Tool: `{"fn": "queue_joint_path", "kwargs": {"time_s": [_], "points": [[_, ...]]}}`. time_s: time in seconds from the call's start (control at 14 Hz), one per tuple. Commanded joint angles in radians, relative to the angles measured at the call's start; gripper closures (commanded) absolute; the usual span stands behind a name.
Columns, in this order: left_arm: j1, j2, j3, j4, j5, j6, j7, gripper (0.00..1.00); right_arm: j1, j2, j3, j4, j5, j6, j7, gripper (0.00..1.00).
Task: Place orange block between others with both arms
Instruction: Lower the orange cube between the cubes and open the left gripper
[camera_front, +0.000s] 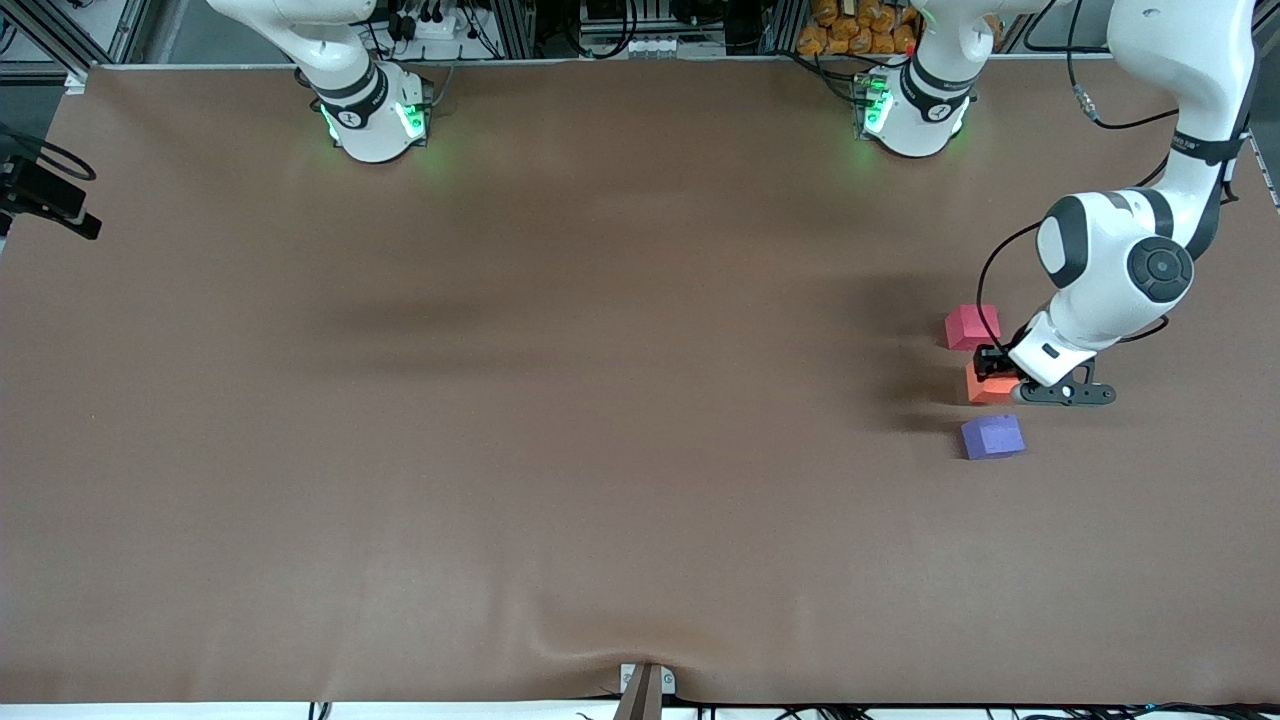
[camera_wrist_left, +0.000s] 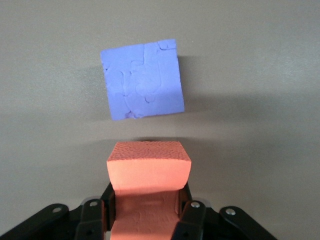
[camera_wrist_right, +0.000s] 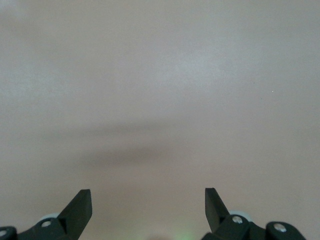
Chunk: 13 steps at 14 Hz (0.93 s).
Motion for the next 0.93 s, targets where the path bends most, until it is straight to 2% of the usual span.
{"fn": "queue_joint_path", "kwargs": {"time_s": [0.0, 0.36, 0.43, 0.5, 0.57, 0.64, 0.72, 0.86], "points": [[0.011, 0.025, -0.010, 0.006, -0.048, 0.024, 0.019, 0.83, -0.010, 0.007, 0.009, 0.017, 0.005, -0.011, 0.009, 0.00], [0.015, 0.071, -0.019, 0.006, -0.062, 0.074, 0.059, 0.81, -0.008, 0.009, 0.009, 0.017, 0.005, -0.010, 0.009, 0.00], [0.015, 0.071, -0.019, 0.006, -0.062, 0.073, 0.059, 0.78, -0.008, 0.009, 0.009, 0.019, 0.005, -0.010, 0.009, 0.00], [0.014, 0.071, -0.021, 0.006, -0.062, 0.073, 0.059, 0.70, -0.008, 0.009, 0.009, 0.017, 0.005, -0.008, 0.009, 0.00], [0.015, 0.075, -0.021, 0.006, -0.062, 0.073, 0.059, 0.48, -0.008, 0.009, 0.009, 0.017, 0.005, -0.008, 0.009, 0.00], [0.015, 0.078, -0.021, 0.006, -0.062, 0.073, 0.060, 0.11, -0.007, 0.009, 0.009, 0.019, 0.005, -0.007, 0.009, 0.00], [0.014, 0.076, -0.019, 0.008, -0.063, 0.073, 0.064, 0.00, -0.008, 0.009, 0.009, 0.019, 0.005, -0.005, 0.009, 0.00], [0.014, 0.059, -0.019, 0.009, -0.063, 0.068, 0.065, 0.00, -0.008, 0.009, 0.009, 0.019, 0.004, -0.002, 0.007, 0.00]]}}
